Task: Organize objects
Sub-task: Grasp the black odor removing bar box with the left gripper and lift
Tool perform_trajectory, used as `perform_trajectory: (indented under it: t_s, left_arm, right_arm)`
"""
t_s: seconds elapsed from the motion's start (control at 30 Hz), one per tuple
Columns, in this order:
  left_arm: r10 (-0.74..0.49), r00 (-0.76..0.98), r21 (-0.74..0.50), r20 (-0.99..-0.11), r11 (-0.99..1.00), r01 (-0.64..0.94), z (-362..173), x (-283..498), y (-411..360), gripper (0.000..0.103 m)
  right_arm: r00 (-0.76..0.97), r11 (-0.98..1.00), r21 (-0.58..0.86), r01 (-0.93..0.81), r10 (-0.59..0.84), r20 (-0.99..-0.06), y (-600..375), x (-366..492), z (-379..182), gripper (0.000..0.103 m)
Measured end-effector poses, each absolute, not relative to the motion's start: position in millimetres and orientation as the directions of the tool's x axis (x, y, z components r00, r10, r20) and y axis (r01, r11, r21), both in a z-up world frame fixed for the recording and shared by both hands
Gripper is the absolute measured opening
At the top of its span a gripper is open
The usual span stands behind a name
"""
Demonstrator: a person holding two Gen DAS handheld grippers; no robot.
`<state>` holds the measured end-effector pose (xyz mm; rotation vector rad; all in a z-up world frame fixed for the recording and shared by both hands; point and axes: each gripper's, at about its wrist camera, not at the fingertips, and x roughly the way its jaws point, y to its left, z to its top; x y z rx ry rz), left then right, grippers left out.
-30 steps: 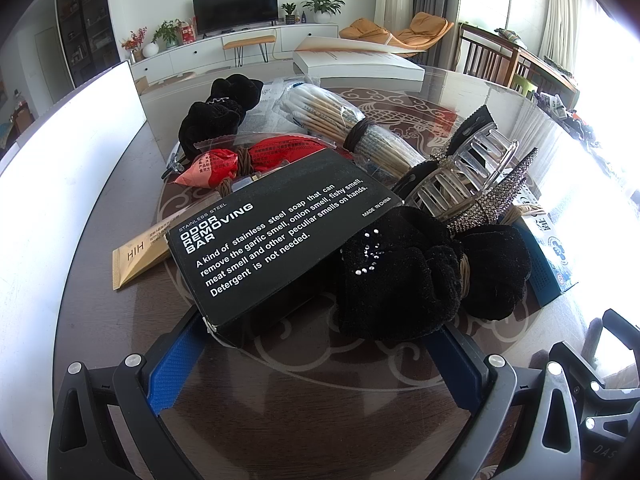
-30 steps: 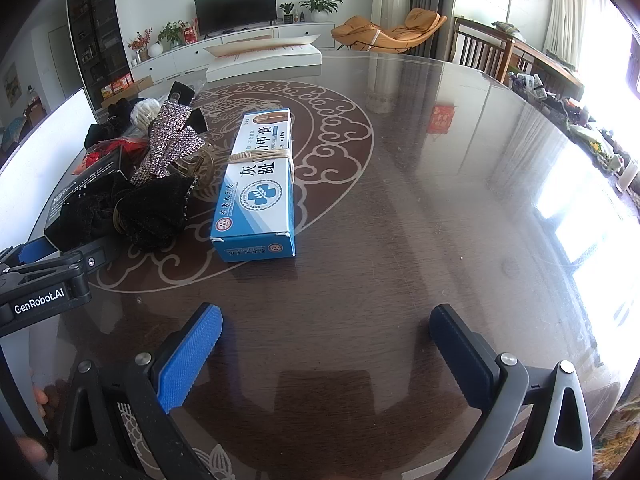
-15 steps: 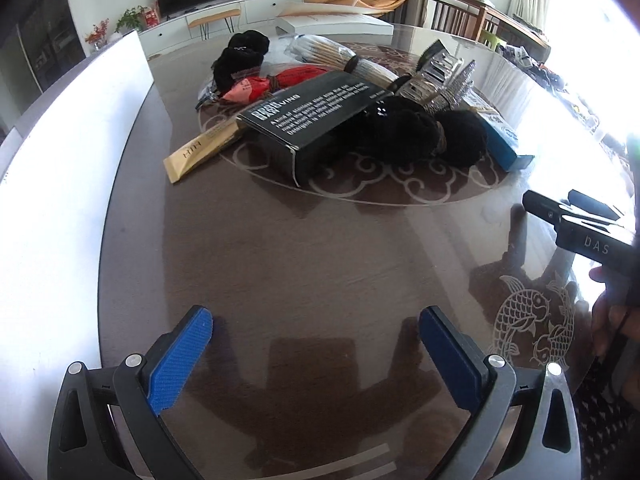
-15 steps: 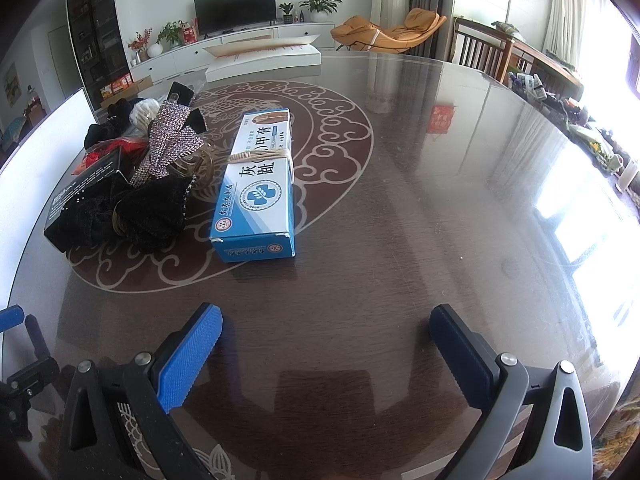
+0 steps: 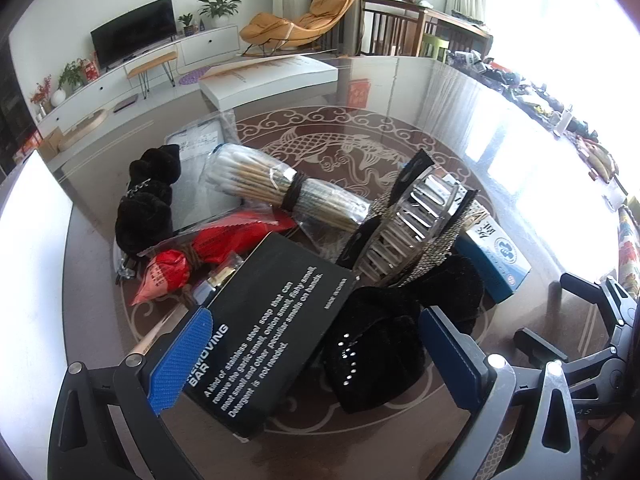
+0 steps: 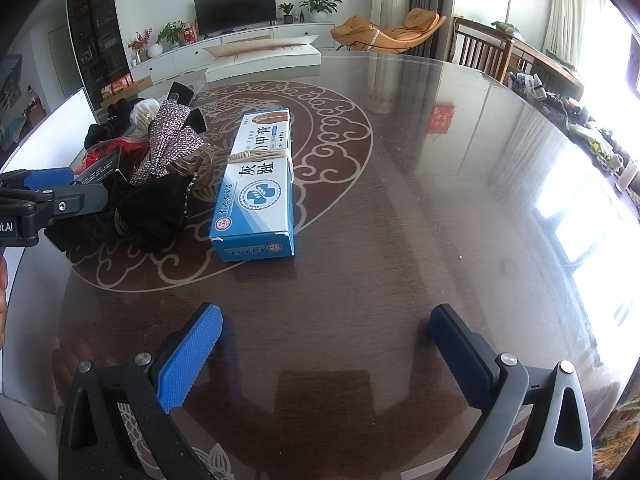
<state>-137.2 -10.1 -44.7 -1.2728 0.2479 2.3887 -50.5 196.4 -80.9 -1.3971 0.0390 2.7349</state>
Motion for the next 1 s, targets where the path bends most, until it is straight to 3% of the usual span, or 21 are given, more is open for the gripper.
perform_trajectory:
  t_s: [0.03,0.07,0.1,0.27,0.37,0.47,0.6,0.73,0.83,0.87,0.9,1.0]
  left_arm:
    - [0.304,-0.499,-0.05,-0.812,-0.887,-0.459,-42.6,-131.2,-8.3,0.09]
    - [0.309,-0.505,-0.048,-0.806,-0.884,-0.464,-40.5,-125.5,-6.6,0.075]
    - [0.319,-0.503,-0.055,-0.803,-0.881,-0.471,-39.8,-116.8,-5.1,0.069]
    - [0.366,-0.421,-0.138,-0.83,-0.866,-0.48,-49.4,-71.2,-9.4,0.068]
    - [0.294,-0.51,-0.044,-0.808,-0.894,-0.445,-38.9,-62.7,-19.2,0.069]
    - [0.22,-0.599,0.021,-0.77,-0.929,-0.369,-22.2,-88.6,-35.5,0.09]
    - [0.201,-0.56,0.019,-0.803,-0.932,-0.362,-29.0,-138.0,-45.4,0.091]
    - [0.264,-0.487,-0.028,-0.832,-0.898,-0.439,-51.7,-155.6,-33.3,0.091]
    - [0.311,-0.493,-0.029,-0.812,-0.867,-0.498,-50.4,-139.4,-24.0,0.083]
    - [0.33,-0.487,-0.046,-0.809,-0.86,-0.508,-50.0,-133.7,-23.5,0.07]
    - [0.342,-0.487,-0.053,-0.803,-0.856,-0.514,-48.5,-127.1,-23.4,0.064]
    - [0.356,-0.474,-0.094,-0.805,-0.866,-0.491,-48.4,-118.1,-25.1,0.064]
  right_arm:
    - [-0.584,-0.997,-0.01,-0.074,0.051,-0.81,196.0,-50.7,-81.1,0.103]
    - [-0.584,-0.997,-0.01,-0.074,0.051,-0.81,196.0,-50.7,-81.1,0.103]
    - [-0.584,-0.997,-0.01,-0.074,0.051,-0.81,196.2,-50.6,-81.1,0.103]
    - [-0.584,-0.997,-0.01,-0.075,0.051,-0.81,196.0,-50.7,-81.2,0.103]
    - [-0.584,-0.997,-0.009,-0.075,0.052,-0.81,196.1,-50.7,-81.1,0.103]
    - [-0.584,-0.997,-0.01,-0.075,0.052,-0.81,196.1,-50.7,-81.1,0.103]
    - [-0.584,-0.997,-0.01,-0.075,0.052,-0.81,196.2,-50.5,-81.1,0.103]
    - [-0.584,-0.997,-0.01,-0.077,0.053,-0.81,196.2,-50.4,-81.0,0.103]
    - [-0.584,-0.997,-0.01,-0.077,0.053,-0.81,196.3,-50.3,-81.0,0.103]
    - [-0.584,-0.997,-0.01,-0.077,0.053,-0.81,196.3,-50.4,-81.0,0.103]
    - [-0.584,-0.997,-0.01,-0.077,0.053,-0.81,196.5,-50.2,-80.9,0.103]
    - [-0.584,-0.997,-0.01,-0.077,0.053,-0.81,196.5,-50.3,-81.0,0.103]
